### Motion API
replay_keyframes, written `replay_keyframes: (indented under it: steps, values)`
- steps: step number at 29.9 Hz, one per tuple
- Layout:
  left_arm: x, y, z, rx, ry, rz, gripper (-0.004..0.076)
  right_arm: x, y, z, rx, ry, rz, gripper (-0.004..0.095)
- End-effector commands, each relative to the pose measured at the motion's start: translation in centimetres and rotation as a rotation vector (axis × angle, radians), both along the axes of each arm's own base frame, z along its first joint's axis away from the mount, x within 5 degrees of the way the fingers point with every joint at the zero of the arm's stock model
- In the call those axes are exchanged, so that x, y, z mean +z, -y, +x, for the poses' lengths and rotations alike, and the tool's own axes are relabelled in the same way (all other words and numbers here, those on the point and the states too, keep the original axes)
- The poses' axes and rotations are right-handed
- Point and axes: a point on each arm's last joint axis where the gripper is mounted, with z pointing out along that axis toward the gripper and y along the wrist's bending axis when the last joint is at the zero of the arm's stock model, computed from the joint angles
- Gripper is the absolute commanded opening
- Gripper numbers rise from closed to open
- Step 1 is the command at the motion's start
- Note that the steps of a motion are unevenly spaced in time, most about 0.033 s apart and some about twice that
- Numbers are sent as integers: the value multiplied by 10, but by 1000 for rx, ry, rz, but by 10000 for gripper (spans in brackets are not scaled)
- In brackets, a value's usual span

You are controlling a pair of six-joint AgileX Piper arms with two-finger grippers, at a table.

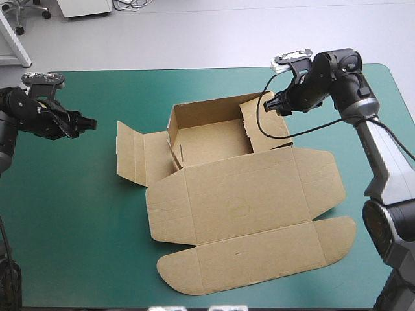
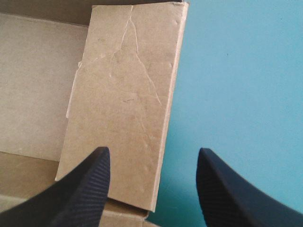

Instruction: Fold the box

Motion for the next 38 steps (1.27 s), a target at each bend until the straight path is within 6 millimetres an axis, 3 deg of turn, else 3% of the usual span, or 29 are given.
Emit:
replay_keyframes:
  steps: [1,23,26,28,32,35,38]
  values:
    - [21,2,-6,2,107,-10,375,16,2,3,-2,114,1,521]
    - [21,8,-6,-3,109,-90,375,-76,-13,54,19,-61,-29,505]
    - [22,9,-6,-6,111,-105,375,-79,-14,55,19,-67,-25,434]
    - [22,10,-6,-6,111,-110,375,-80,-15,55,20,-74,-4,322]
    - [22,10,-6,-7,111,-111,375,-78,-16,56,19,-61,9,-6]
    - [22,10,-6,-7,111,-111,375,-67,-11,57,5,-51,49,-20]
    - [22,10,-6,-8,111,-110,374,-40,-4,55,-1,-28,100,-20]
